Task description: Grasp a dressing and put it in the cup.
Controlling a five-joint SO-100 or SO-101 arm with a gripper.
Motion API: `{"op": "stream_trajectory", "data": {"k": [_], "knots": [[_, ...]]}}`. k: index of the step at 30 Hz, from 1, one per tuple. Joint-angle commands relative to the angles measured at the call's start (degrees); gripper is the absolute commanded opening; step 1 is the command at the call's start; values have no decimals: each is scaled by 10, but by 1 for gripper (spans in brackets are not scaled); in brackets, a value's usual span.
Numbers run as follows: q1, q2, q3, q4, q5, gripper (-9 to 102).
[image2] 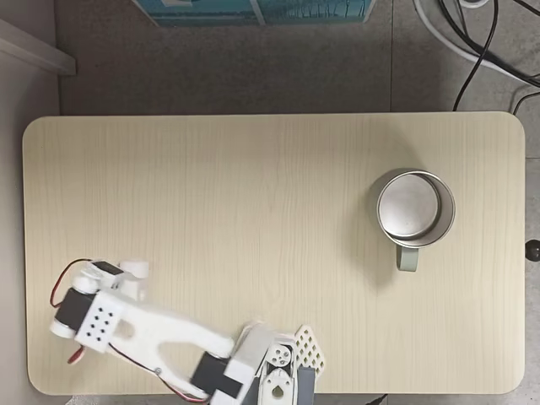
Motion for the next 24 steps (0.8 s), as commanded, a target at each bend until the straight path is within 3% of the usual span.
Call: {"op": "stream_trajectory", "data": {"k": [1,9,14,17,24], "knots": [[-1,10,26,-7,6,26],[0,66,55,-11,-4,25],[-2,169,156,46,11,22],[-1,226,219,83,12,16],[-4,230,229,83,16,0]]}}
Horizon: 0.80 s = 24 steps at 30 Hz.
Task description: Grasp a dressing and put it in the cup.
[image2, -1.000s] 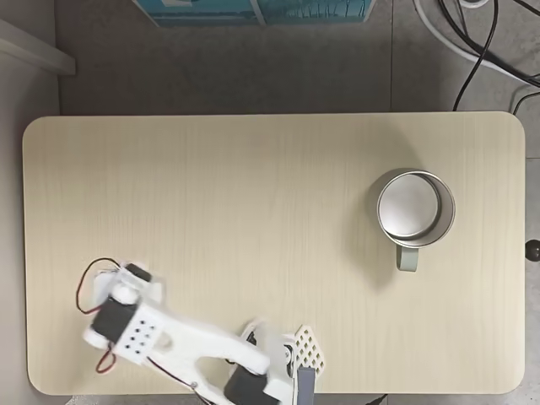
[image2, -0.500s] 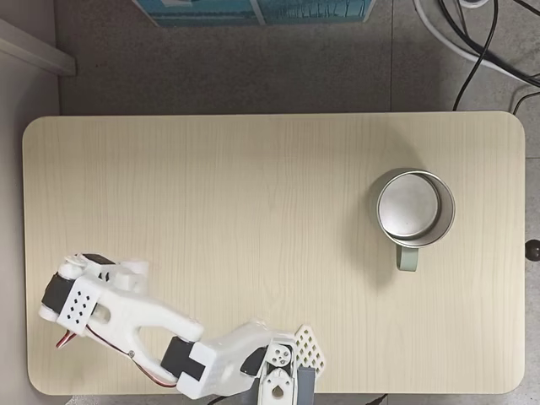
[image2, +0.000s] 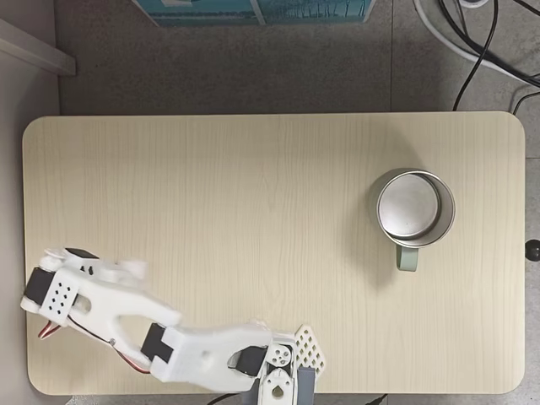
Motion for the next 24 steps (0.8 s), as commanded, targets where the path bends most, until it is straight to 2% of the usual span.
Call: {"op": "stream_trajectory", "data": {"k": [1,10,18,24], "knots": [[0,-3,10,1,3,0],[-3,-105,-47,-33,0,0],[4,-232,5,33,-1,0],[33,-360,-12,40,-4,0]]}}
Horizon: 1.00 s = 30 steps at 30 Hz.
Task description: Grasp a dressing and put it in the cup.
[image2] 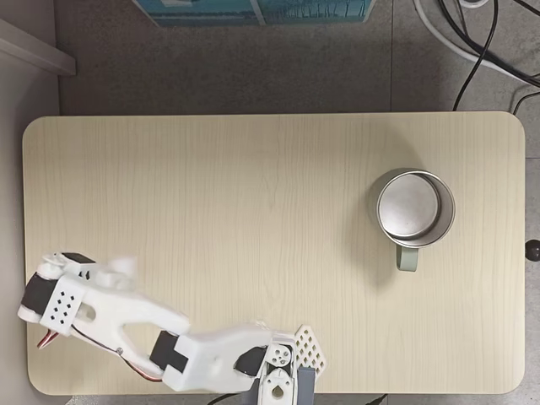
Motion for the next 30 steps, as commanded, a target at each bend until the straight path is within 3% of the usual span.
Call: {"op": "stream_trajectory", "data": {"k": [1,10,22,30], "knots": [[33,-98,4,22,-3,0],[229,-301,-25,21,-4,0],[659,-483,-40,-49,-48,0],[931,-462,-83,-150,-4,0]]}}
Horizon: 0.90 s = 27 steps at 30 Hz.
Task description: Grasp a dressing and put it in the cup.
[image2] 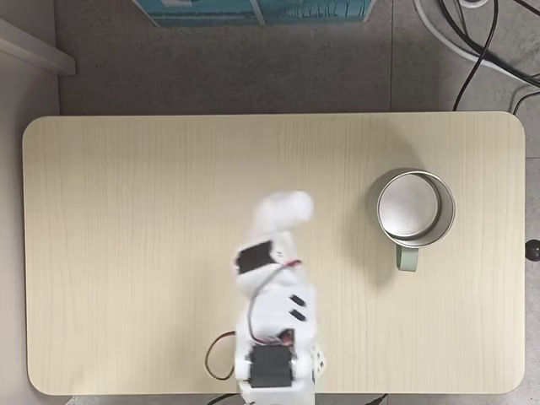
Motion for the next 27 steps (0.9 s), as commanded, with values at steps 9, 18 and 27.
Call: {"op": "stream_trajectory", "data": {"k": [9,18,27], "knots": [[200,220,9,-65,75,0],[208,146,-194,-163,49,0],[224,118,-237,-182,51,8]]}}
